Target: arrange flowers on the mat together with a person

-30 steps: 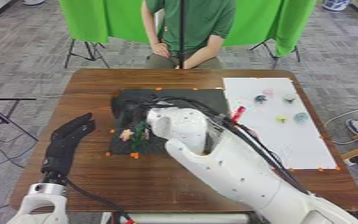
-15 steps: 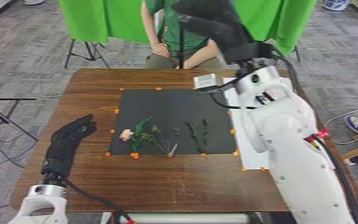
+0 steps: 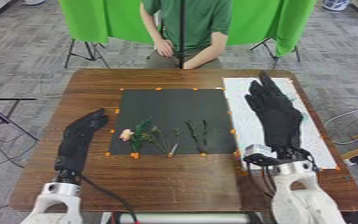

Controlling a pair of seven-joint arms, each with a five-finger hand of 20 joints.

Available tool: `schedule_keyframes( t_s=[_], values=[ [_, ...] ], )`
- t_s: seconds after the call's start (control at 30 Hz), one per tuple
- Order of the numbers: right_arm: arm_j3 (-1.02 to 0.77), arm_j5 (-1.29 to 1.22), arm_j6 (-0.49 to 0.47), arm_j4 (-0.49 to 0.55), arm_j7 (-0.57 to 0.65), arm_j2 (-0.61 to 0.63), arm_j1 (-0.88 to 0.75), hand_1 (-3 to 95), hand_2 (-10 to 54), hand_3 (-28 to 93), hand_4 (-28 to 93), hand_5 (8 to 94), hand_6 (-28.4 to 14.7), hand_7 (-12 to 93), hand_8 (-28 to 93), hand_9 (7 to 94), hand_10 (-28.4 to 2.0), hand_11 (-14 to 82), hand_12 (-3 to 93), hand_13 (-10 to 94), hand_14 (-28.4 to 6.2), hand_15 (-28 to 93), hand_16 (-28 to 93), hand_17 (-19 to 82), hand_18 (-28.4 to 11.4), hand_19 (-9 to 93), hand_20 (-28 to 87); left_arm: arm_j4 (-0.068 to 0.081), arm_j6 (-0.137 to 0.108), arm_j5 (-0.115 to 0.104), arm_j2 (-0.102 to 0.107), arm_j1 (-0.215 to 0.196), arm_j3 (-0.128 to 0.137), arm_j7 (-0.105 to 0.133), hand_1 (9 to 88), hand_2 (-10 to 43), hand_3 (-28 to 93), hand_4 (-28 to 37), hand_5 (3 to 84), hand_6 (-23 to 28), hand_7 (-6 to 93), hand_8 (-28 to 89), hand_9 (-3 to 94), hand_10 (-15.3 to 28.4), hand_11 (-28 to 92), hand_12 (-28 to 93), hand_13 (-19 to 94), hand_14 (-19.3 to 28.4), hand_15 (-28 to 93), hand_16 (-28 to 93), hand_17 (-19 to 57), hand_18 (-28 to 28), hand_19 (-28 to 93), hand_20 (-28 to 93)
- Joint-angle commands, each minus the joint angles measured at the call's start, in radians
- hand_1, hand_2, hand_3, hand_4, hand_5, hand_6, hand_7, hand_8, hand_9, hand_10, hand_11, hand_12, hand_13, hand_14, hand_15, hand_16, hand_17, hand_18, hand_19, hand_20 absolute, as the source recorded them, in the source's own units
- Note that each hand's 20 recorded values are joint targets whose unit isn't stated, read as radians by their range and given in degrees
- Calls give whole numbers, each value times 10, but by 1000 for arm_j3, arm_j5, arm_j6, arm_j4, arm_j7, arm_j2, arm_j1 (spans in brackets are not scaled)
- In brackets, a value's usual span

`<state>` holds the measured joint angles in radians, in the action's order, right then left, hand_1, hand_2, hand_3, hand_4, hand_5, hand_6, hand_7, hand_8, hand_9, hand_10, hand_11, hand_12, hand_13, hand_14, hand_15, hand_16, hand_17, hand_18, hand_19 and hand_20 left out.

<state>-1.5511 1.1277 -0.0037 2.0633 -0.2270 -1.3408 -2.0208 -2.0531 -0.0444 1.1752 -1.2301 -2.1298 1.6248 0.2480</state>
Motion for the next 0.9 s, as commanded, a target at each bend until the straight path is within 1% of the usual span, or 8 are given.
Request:
schedule_keyframes(
  t_s=[0.03, 0.13, 0.27, 0.57, 0.63, 0.7, 0.77, 0.9],
  values=[
    [-14, 73, -156, -11, -11, 15, -104, 8, 54, 767, -196, 280, -5, 45, -78, 285, -113, 3, 75, 180, -100, -14, 129, 66, -104, 15, 221, -5, 68, 51, -8, 28, -42, -50, 308, -18, 609, -163, 467, 46, 121, -55, 443, 124, 163, 155, 341, 152, 99, 43, 58, 95, 23, 179],
    [-18, 53, -161, -9, -11, 21, -109, 8, 54, 767, -197, 277, -5, 47, -78, 284, -115, 5, 73, 182, -103, -12, 129, 66, -104, 16, 222, -8, 74, 69, -5, 29, -48, -47, 303, -11, 607, -166, 464, 47, 117, -53, 441, 124, 161, 156, 337, 153, 97, 44, 55, 96, 22, 176],
    [-19, 57, -167, -9, -15, 15, -106, 8, 56, 767, -197, 280, -7, 49, -78, 291, -121, 8, 74, 193, -106, -3, 131, 72, -110, 22, 224, -13, 61, 61, -7, 19, -44, -45, 299, -9, 608, -168, 464, 47, 114, -51, 440, 124, 158, 156, 337, 153, 96, 47, 54, 97, 23, 174],
    [-30, 59, -150, -10, -22, 10, -101, 8, 56, 772, -194, 282, -8, 49, -79, 297, -123, 10, 75, 195, -106, 5, 128, 74, -113, 28, 222, -19, 58, 62, -6, 17, -41, -40, 296, -7, 610, -168, 463, 47, 113, -49, 440, 124, 156, 158, 342, 154, 96, 48, 76, 102, 63, 194],
    [-35, 60, -156, -8, -23, 6, -103, 8, 55, 774, -193, 284, -9, 51, -78, 297, -124, 11, 75, 196, -107, 6, 128, 75, -113, 29, 222, -24, 45, 61, -10, 7, -37, -25, 296, -8, 611, -168, 464, 48, 112, -49, 440, 125, 157, 158, 352, 157, 99, 49, 83, 104, 73, 201],
    [-47, 71, -160, -5, -25, 0, -108, 15, 47, 776, -191, 287, -11, 52, -78, 300, -125, 13, 76, 197, -109, 7, 128, 76, -113, 28, 222, -15, 36, 60, -13, 12, -41, -9, 296, -10, 614, -167, 464, 48, 112, -49, 441, 126, 158, 159, 355, 158, 101, 49, 86, 105, 79, 205],
    [-54, 68, -153, -5, -30, -1, -105, 23, 41, 777, -189, 297, -13, 53, -76, 308, -132, 17, 79, 199, -113, 10, 128, 77, -113, 28, 222, -10, 20, 46, -13, 23, -49, 6, 296, -11, 617, -167, 466, 47, 115, -49, 445, 126, 161, 159, 361, 158, 105, 49, 92, 109, 97, 216],
    [-67, 71, -157, 2, -39, 1, -106, 41, 15, 786, -181, 303, -14, 54, -74, 315, -138, 19, 85, 204, -125, 19, 133, 81, -114, 30, 224, -9, 27, 40, -6, 21, -41, 24, 302, -18, 622, -165, 472, 45, 121, -50, 454, 128, 168, 159, 372, 160, 114, 48, 106, 113, 117, 229]
  ],
)
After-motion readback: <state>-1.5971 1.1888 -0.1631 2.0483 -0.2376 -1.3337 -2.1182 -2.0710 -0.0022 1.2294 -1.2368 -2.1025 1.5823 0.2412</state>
